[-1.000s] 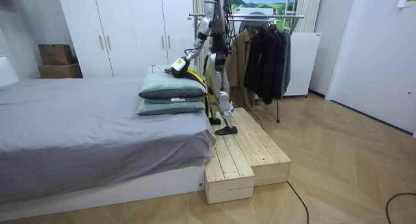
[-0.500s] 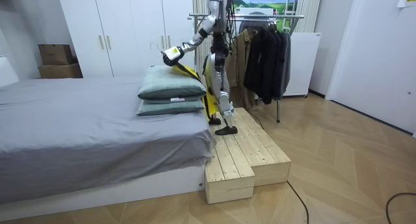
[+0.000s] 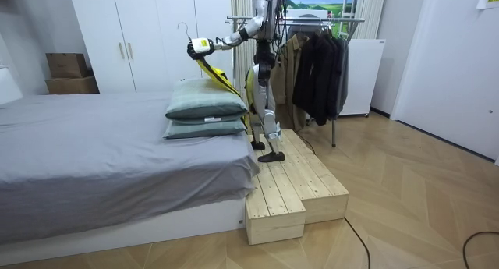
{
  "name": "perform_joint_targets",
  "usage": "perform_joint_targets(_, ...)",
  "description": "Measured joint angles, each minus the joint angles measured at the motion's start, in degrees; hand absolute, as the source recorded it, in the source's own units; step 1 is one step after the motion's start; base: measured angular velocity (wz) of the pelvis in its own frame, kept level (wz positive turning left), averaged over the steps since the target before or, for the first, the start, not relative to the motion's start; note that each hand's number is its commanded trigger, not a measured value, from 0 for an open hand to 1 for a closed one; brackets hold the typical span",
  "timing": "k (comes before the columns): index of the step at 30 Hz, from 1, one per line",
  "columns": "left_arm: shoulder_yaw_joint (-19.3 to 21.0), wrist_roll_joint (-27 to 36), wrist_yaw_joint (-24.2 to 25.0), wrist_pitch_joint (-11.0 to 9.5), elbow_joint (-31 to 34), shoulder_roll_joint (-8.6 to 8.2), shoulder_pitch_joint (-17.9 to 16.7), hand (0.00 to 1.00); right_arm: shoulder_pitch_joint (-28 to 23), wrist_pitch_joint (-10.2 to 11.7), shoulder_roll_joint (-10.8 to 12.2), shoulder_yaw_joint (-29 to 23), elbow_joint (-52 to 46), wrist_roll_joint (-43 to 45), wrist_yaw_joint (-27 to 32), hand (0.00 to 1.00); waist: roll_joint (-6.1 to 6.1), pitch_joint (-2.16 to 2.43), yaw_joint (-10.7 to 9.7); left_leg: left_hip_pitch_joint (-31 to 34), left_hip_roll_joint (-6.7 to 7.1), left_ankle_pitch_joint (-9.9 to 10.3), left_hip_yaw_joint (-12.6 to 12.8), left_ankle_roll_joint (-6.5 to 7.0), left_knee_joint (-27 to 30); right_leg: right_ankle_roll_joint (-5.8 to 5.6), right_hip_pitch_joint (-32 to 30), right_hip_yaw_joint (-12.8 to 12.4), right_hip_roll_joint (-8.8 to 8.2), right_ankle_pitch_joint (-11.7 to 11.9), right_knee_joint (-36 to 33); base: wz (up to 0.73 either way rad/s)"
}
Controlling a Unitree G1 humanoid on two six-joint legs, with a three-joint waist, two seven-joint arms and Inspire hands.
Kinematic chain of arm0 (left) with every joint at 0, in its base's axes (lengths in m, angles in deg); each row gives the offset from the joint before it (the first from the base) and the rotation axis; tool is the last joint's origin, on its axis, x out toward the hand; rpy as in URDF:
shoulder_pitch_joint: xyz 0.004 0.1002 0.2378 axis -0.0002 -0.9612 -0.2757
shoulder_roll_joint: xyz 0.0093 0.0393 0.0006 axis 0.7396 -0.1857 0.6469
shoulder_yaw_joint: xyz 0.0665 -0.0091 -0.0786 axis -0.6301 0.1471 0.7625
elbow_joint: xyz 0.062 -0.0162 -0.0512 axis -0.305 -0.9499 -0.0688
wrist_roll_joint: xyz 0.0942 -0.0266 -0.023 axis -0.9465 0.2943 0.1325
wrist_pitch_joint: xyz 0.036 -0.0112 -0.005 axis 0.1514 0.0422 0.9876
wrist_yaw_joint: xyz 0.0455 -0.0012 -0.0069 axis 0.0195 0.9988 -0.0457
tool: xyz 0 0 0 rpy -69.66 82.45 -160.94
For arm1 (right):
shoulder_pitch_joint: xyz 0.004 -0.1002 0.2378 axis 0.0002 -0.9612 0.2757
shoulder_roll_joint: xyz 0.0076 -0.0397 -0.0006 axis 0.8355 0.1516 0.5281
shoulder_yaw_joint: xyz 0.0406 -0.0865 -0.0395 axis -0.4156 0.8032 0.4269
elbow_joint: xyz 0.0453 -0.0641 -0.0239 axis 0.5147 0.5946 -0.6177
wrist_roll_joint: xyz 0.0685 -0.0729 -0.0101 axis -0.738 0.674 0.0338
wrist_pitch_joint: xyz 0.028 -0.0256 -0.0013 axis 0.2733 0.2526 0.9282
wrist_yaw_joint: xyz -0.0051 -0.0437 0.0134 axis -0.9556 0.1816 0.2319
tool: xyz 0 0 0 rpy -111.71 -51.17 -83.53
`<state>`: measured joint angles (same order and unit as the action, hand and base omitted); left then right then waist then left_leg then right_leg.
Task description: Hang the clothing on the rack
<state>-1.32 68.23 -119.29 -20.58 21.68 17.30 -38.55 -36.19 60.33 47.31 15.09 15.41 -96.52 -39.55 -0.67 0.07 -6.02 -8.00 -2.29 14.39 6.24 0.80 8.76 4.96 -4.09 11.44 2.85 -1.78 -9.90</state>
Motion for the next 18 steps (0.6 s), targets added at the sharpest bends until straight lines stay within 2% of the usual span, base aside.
perform_joint_targets(5,0.00,0.38,0.02,-0.11,4.95,0.15,-0.23,1.00,-0.63,0.00,-0.46,-0.57,0.00,1.38,0.40,0.00,-0.08,-0.05,0.06,-1.02,-0.13,-0.03,0.05,-0.07,-0.08,0.16,0.86,-0.23,0.22,-0.32,0.00,-0.02)
perform_joint_targets(8,0.01,0.98,0.09,-0.36,5.82,0.30,-0.24,1.00,-0.84,0.00,-0.61,-0.71,-0.01,3.01,0.86,0.00,-0.42,-0.25,0.03,-2.03,-0.13,0.00,0.05,-0.11,-0.21,0.01,1.70,-0.48,0.30,-0.56,-0.04,-0.05)
perform_joint_targets(13,0.63,1.20,0.13,-0.39,5.95,0.83,-0.24,1.00,-1.15,0.03,-0.93,-1.24,-0.06,6.28,1.43,0.00,-0.45,-0.31,-0.05,-2.72,-0.02,0.02,0.31,-0.10,-1.04,-0.12,1.47,-0.85,0.30,-0.83,-0.93,-0.02)
perform_joint_targets(18,2.10,0.94,-0.81,-0.39,7.01,2.01,-0.24,1.00,-1.50,0.02,-1.61,-3.86,-0.25,12.76,7.44,0.00,-0.82,-0.53,-0.27,-2.58,0.05,0.13,0.72,-0.09,-0.99,-0.14,0.83,-1.15,0.20,-1.23,-1.80,-0.04)
